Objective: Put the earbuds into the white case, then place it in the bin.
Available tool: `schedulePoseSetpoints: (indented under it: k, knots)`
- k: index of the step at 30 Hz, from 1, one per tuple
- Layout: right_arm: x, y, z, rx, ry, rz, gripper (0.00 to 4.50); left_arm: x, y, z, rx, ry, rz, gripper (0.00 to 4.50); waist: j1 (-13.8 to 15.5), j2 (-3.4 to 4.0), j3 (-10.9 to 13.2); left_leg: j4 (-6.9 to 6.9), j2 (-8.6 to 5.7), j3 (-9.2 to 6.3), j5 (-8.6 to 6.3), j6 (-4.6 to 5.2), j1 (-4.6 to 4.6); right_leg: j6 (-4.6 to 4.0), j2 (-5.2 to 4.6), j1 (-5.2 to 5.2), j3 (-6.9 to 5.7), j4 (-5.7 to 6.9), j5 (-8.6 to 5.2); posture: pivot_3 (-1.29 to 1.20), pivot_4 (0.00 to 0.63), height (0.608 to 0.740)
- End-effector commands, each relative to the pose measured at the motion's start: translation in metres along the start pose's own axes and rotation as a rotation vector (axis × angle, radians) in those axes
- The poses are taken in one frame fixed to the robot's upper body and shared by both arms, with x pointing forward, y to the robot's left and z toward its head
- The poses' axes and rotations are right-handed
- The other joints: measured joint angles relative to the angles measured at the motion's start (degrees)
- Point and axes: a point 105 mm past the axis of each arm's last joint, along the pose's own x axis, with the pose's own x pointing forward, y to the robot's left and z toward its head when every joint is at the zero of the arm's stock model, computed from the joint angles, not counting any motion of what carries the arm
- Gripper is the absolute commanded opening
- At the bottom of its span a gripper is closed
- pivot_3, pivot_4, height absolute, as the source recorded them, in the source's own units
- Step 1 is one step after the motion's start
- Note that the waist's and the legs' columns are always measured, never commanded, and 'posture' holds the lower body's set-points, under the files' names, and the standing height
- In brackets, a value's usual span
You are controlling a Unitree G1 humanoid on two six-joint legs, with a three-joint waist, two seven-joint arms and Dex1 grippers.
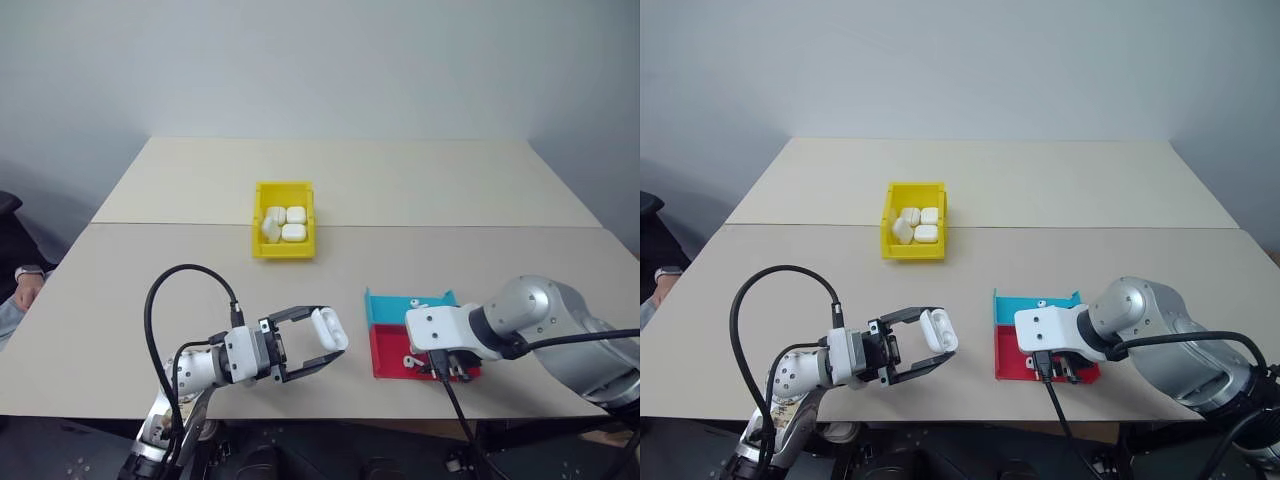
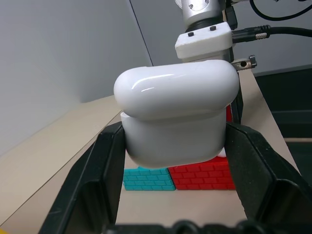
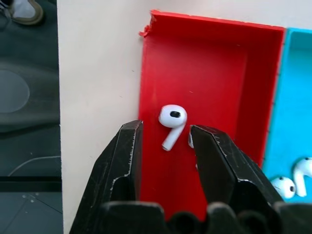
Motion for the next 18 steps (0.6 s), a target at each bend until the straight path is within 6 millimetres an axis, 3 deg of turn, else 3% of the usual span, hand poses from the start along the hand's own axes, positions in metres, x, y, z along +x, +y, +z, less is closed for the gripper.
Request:
schedulePoseSetpoints:
  k: [1, 18]
  knots:
    - [0.001, -0.005, 0.006, -0.019, 0.007, -0.030, 1.97, 0.003, -0.003, 0.009, 0.032, -0.017, -0.011, 2.79, -0.04, 0.00, 0.00, -0.01, 0.00, 0.00, 0.00, 0.00, 0.00, 0.00, 0.00, 0.00, 0.00, 0.00, 0.00, 0.00, 0.150, 0.740]
    - [0.017, -0.009, -0.004, 0.011, 0.072, -0.043, 1.97, 0.005, -0.006, 0.005, 0.017, 0.071, -0.013, 2.79, 0.07, 0.00, 0.00, -0.01, 0.00, 0.00, 0.00, 0.00, 0.00, 0.00, 0.01, -0.01, -0.01, -0.01, 0.00, 0.00, 0.150, 0.740]
